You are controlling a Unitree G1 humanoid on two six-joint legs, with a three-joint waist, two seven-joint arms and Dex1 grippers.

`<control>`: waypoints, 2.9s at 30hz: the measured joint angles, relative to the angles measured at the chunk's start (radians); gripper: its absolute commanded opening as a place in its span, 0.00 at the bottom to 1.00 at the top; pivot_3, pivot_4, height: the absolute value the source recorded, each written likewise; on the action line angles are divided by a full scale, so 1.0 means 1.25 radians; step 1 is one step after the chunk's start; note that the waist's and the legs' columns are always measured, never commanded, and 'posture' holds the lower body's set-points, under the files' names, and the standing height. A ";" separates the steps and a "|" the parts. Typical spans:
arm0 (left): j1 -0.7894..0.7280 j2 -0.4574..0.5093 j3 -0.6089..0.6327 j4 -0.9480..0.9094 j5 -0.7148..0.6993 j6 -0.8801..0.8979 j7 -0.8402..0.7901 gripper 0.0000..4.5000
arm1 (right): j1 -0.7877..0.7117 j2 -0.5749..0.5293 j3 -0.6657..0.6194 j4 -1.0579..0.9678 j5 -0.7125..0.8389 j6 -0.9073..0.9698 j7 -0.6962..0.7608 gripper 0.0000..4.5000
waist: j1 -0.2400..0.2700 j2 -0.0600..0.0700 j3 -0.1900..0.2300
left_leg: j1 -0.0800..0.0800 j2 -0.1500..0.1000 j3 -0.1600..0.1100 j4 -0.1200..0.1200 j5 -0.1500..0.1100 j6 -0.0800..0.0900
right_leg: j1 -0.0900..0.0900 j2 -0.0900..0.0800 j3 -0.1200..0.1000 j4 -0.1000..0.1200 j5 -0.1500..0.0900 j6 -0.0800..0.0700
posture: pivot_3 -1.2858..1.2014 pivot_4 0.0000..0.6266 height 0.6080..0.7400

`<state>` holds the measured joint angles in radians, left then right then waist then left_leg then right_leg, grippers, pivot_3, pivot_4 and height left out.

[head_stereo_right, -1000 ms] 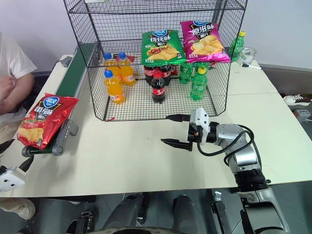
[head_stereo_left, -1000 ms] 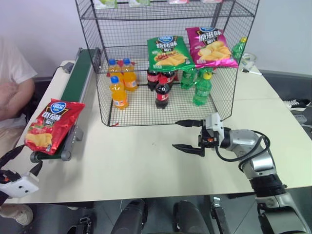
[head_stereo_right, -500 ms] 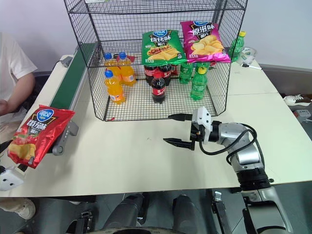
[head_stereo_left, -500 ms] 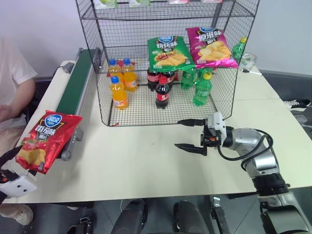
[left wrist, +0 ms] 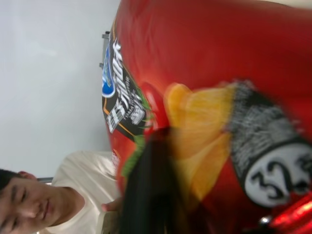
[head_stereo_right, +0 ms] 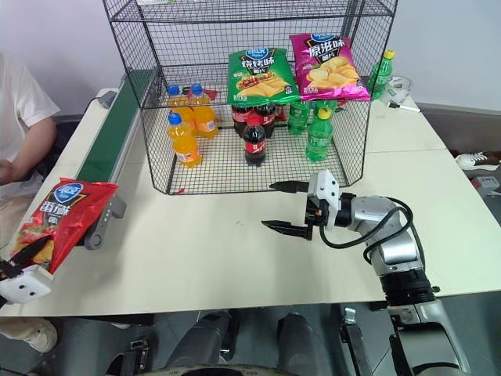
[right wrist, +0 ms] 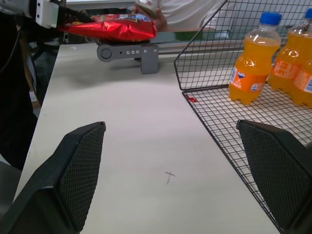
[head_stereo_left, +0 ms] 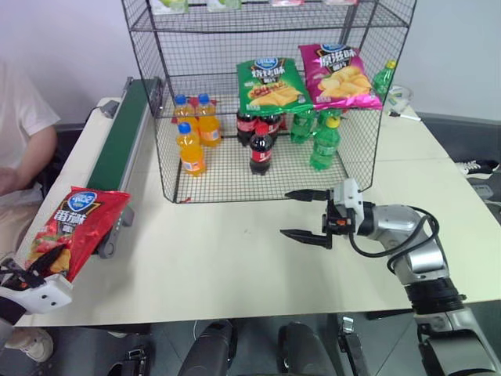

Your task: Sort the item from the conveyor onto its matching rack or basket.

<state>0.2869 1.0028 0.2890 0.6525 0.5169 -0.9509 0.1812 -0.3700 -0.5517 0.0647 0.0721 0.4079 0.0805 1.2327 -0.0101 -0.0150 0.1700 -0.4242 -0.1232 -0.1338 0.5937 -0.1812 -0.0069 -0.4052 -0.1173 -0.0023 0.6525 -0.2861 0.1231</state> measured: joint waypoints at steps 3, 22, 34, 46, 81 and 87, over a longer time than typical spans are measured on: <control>-0.013 -0.009 0.017 -0.015 -0.047 0.031 -0.005 0.02 | 0.009 -0.002 -0.003 0.000 0.000 -0.003 -0.002 1.00 | 0.000 0.000 0.000 | 0.000 0.000 0.000 0.000 0.000 0.000 | 0.000 0.000 0.000 0.000 0.000 0.000 | 0.52 0.24 1.00; -0.307 -0.122 0.041 -0.684 -0.183 0.429 -0.198 0.02 | -0.043 0.171 -0.104 0.039 -0.098 -0.203 -0.370 1.00 | -0.005 0.000 0.000 | 0.001 -0.001 0.001 0.001 0.001 -0.001 | 0.001 0.002 0.001 0.005 0.000 0.000 | 0.52 0.24 1.00; -0.692 -0.355 -0.241 -0.359 0.030 0.506 -0.069 0.02 | -0.020 0.194 -0.093 -0.010 -0.143 -0.193 -0.493 1.00 | -0.001 0.000 0.000 | 0.001 -0.001 0.000 0.002 0.003 -0.002 | 0.001 0.003 0.001 0.008 0.000 0.000 | 0.52 0.24 1.00; -1.066 -0.472 -0.375 0.300 0.100 0.463 0.194 0.02 | -0.021 0.190 -0.074 -0.022 -0.156 -0.189 -0.498 1.00 | -0.003 -0.001 0.000 | 0.000 -0.002 0.000 0.003 0.003 -0.002 | 0.001 0.003 0.001 0.009 0.000 0.001 | 0.52 0.24 1.00; -1.192 -0.543 -0.362 0.514 -0.064 0.454 0.106 0.02 | 0.012 0.175 -0.059 -0.073 -0.158 -0.168 -0.506 1.00 | -0.003 -0.002 0.000 | -0.001 -0.003 -0.001 0.005 0.003 -0.002 | 0.001 0.003 0.000 0.009 0.000 0.002 | 0.52 0.24 1.00; -1.210 -0.559 -0.359 0.525 -0.085 0.456 0.068 0.02 | 0.014 0.176 -0.057 -0.078 -0.158 -0.163 -0.507 1.00 | -0.002 -0.002 0.000 | -0.001 -0.003 -0.001 0.005 0.003 -0.002 | 0.002 0.003 0.000 0.009 0.000 0.002 | 0.52 0.24 1.00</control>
<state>-1.2257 0.3046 -0.1603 1.3093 0.4113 -0.3804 0.2658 -0.3525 -0.3320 -0.0070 -0.0248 0.2103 -0.1235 0.5987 -0.0123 -0.0172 0.1701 -0.4254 -0.1266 -0.1347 0.6001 -0.1777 -0.0094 -0.4031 -0.1141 -0.0020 0.6642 -0.2860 0.1252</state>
